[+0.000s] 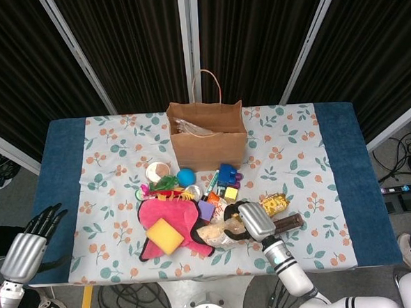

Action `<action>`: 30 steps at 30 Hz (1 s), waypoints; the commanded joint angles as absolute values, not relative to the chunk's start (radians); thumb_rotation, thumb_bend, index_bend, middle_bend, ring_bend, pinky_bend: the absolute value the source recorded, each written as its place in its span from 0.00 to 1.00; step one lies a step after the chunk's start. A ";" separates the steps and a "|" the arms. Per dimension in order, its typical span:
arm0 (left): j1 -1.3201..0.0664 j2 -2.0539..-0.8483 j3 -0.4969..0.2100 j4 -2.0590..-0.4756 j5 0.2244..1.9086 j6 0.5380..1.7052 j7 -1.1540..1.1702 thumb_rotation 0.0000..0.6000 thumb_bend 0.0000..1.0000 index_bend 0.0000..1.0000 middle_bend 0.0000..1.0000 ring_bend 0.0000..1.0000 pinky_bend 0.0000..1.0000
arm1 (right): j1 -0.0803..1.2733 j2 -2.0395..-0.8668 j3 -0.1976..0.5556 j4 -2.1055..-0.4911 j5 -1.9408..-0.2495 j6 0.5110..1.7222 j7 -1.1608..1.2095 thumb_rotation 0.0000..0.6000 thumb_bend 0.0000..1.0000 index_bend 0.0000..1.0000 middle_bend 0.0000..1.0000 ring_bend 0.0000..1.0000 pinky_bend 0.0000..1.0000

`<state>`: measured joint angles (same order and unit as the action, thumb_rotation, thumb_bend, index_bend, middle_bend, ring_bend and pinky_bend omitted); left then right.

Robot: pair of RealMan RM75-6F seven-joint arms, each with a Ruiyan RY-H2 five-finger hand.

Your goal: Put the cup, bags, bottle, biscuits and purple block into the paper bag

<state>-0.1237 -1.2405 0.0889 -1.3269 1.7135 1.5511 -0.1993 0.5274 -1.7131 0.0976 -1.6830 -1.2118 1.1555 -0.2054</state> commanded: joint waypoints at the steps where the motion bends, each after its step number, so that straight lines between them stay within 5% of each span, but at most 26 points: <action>1: -0.123 -1.241 0.090 -1.325 1.714 1.552 -0.200 1.00 0.00 0.09 0.07 0.06 0.19 | 0.521 -1.705 0.107 -1.693 -1.231 1.174 -0.205 1.00 0.21 0.65 0.58 0.46 0.53; 16: -0.124 -1.238 0.089 -1.340 1.721 1.554 -0.189 1.00 0.00 0.09 0.07 0.06 0.19 | 0.508 -1.607 0.163 -1.845 -1.343 1.245 -0.204 1.00 0.32 0.76 0.66 0.55 0.65; 30: -0.127 -1.238 0.091 -1.348 1.729 1.552 -0.179 1.00 0.00 0.09 0.07 0.06 0.19 | 0.557 -1.479 0.350 -2.053 -1.359 1.310 -0.314 1.00 0.36 0.78 0.68 0.57 0.69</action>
<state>-0.1267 -1.2386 0.0905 -1.3480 1.7290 1.5525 -0.1793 0.5354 -1.4908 0.3132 -2.0339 -1.3687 1.3042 -0.2894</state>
